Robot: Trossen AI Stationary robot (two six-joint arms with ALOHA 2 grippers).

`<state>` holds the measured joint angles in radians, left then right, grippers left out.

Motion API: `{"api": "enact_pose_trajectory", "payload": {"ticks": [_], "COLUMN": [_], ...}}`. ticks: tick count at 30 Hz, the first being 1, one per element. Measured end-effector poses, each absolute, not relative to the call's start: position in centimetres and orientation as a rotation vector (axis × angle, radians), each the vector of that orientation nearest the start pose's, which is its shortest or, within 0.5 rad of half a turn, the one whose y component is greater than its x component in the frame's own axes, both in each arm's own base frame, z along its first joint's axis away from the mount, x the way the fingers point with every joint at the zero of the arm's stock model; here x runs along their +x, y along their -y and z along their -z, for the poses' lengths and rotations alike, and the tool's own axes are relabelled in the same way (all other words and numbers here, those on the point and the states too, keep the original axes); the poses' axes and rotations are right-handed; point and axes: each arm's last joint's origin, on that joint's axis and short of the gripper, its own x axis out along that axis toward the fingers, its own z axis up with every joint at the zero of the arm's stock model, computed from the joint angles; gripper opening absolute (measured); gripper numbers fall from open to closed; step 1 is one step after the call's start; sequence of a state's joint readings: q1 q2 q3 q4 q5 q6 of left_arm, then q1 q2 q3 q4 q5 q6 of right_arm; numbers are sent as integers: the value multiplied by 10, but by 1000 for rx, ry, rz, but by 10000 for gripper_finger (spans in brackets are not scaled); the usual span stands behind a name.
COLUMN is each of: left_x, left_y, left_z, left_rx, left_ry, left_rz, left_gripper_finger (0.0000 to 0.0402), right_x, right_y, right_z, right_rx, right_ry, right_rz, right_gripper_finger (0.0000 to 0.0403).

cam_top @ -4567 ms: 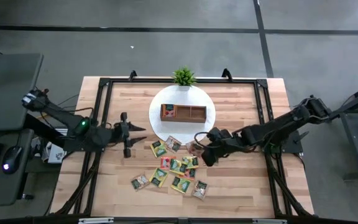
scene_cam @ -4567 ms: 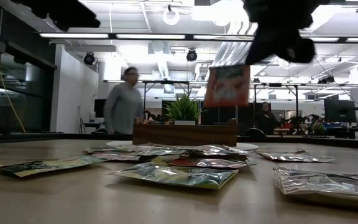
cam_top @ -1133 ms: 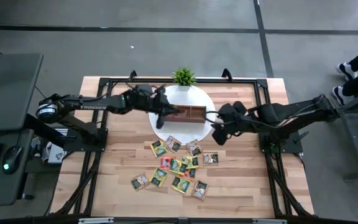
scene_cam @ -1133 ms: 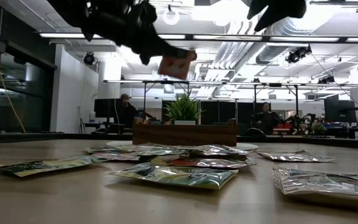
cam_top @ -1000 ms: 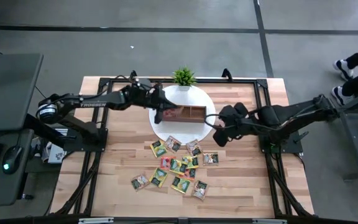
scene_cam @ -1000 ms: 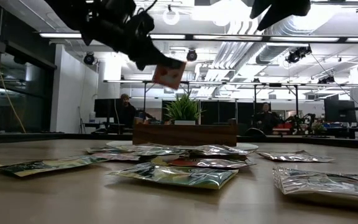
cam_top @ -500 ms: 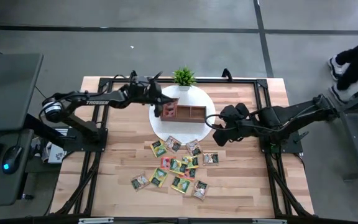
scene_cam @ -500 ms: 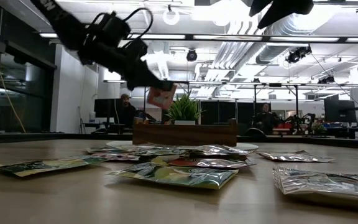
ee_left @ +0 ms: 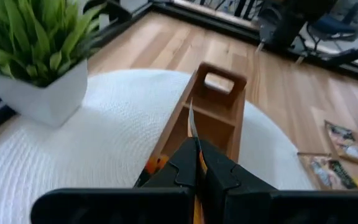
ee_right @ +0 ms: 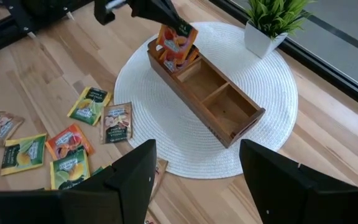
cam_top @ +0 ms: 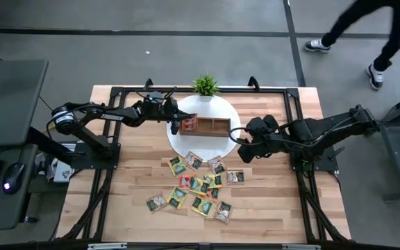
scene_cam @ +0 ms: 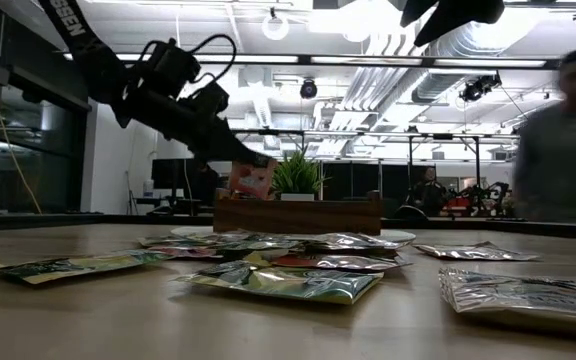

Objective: Pick & Place Tea
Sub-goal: Put the orange tea bag into the left section of the wooden organizer, then put the yellow tea bag into the middle section of the wooden organizer

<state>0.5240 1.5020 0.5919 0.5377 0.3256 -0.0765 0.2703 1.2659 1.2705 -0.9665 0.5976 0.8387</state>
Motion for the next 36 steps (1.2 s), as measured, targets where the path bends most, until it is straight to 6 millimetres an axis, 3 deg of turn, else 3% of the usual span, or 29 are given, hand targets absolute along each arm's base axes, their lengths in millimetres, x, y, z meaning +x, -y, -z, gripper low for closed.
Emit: {"api": "enact_pose_trajectory", "payload": {"ticks": [13,23,27,31,36], "left_x": [257,257,259,262,257], "left_y": [-138,-139,-140,-140,-135], "left_z": [-165,-166,-169,-182,-200], "left_rx": [-220,-216,-214,-204,-196], "left_ry": [-361,-361,-349,-308,-272], "left_rz": [-221,-236,-221,-175,-114], "left_gripper_finger": [14,159,195,198,167], "right_x": [235,235,235,235,236], "right_y": [-48,-48,-48,-48,-50], "right_z": [-342,-342,-342,-342,-341], "right_rx": [382,382,380,385,406], "right_ry": [-664,-665,-667,-671,-673], "right_rz": [628,628,627,619,592], "right_gripper_finger": [227,228,226,225,225]}}
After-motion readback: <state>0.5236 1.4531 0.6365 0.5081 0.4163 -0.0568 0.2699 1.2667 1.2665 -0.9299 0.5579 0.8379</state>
